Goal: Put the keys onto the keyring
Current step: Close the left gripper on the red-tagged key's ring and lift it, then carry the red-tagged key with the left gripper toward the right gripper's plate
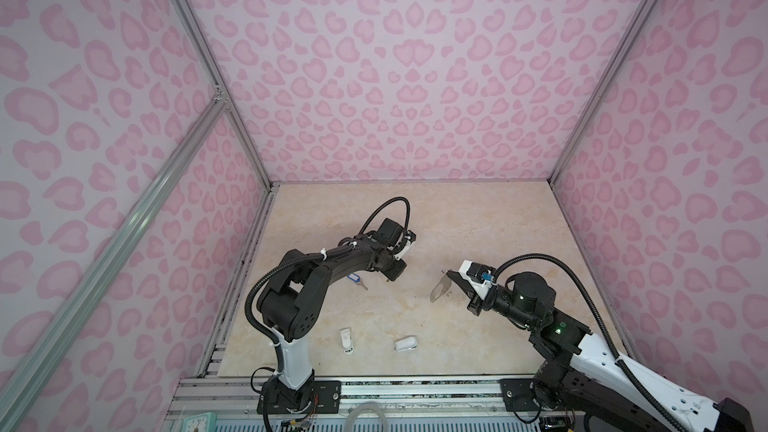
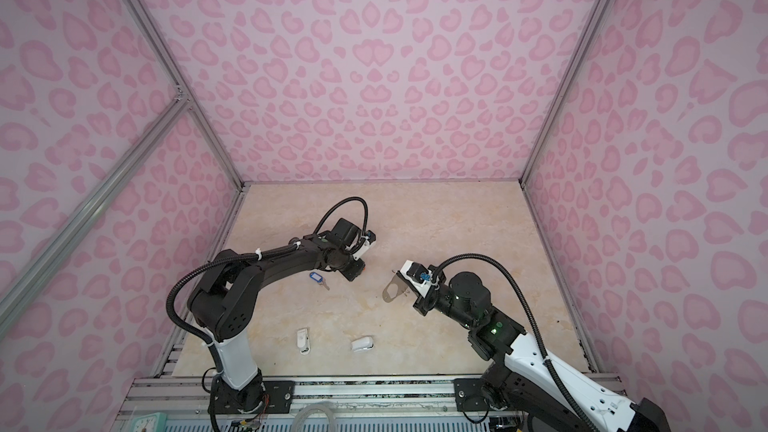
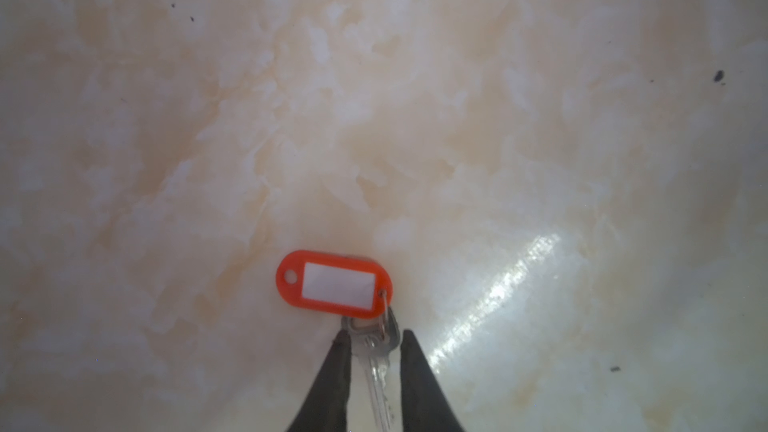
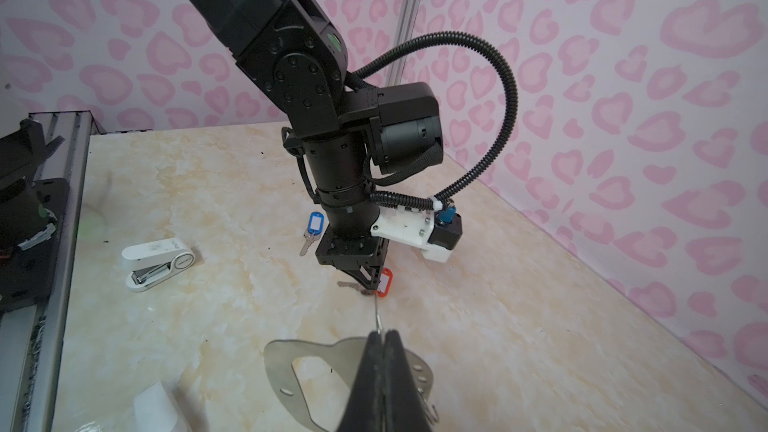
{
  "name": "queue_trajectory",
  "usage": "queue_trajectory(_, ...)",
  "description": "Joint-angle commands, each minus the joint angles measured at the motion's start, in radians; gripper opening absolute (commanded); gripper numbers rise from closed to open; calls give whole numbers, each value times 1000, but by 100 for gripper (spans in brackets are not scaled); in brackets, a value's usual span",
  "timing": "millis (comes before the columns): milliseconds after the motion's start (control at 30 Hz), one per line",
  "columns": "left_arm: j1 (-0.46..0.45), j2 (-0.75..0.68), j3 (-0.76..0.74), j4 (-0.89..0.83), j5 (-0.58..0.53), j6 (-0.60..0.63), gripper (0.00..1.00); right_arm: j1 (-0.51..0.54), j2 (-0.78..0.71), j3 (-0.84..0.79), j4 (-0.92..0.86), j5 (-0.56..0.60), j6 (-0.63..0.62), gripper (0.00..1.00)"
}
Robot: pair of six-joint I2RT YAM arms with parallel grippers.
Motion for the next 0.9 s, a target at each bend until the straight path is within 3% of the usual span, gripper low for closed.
queue_trajectory(0,0,15,14,-17,6,-15,24,2,-1,-8,13,10,-6,0)
queue_trajectory(600,0,62,57,-53,16,-25,17,0,15,-12,24,12,-11,0)
queue_trajectory(867,-1,57,64,-67,19,-13,5,-1,14,-13,27,13,-10,0)
